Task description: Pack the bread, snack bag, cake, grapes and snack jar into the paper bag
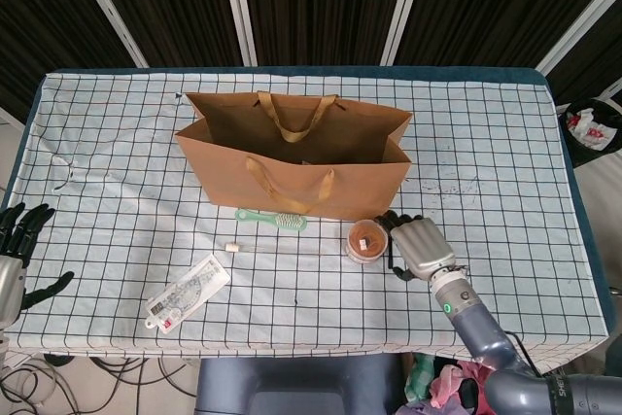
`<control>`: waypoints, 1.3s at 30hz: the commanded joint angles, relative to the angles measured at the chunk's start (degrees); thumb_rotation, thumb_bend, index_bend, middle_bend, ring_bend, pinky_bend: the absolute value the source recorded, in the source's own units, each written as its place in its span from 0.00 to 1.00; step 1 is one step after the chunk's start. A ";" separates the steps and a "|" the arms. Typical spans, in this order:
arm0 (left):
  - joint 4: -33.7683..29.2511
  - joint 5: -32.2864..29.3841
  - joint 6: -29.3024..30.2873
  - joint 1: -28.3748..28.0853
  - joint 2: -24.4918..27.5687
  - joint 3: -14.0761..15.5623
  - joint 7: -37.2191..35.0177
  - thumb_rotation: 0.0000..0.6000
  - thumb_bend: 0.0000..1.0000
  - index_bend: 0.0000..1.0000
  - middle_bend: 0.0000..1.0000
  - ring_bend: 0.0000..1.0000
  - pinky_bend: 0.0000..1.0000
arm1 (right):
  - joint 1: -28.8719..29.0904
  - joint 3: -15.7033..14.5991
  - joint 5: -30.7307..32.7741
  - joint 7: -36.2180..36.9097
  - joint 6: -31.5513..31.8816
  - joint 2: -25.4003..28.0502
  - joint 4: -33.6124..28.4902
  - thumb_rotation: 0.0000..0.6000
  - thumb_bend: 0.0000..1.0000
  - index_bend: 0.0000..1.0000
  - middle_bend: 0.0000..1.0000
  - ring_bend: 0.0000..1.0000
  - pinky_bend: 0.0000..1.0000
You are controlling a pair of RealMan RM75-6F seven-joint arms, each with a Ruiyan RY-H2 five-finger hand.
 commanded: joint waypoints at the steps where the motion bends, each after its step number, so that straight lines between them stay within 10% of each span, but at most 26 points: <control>1: 0.00 -0.10 -0.11 -0.01 0.00 -0.01 0.00 1.00 0.07 0.10 0.10 0.01 0.08 | 1.61 -0.40 0.06 1.60 -2.08 -3.16 3.04 1.00 0.18 0.13 0.12 0.21 0.29; 39: -0.56 -0.57 -0.51 0.11 0.16 -0.15 -0.10 1.00 0.07 0.10 0.10 0.01 0.08 | 3.88 -2.59 -3.53 -1.99 7.31 -15.11 11.75 1.00 0.18 0.14 0.12 0.19 0.29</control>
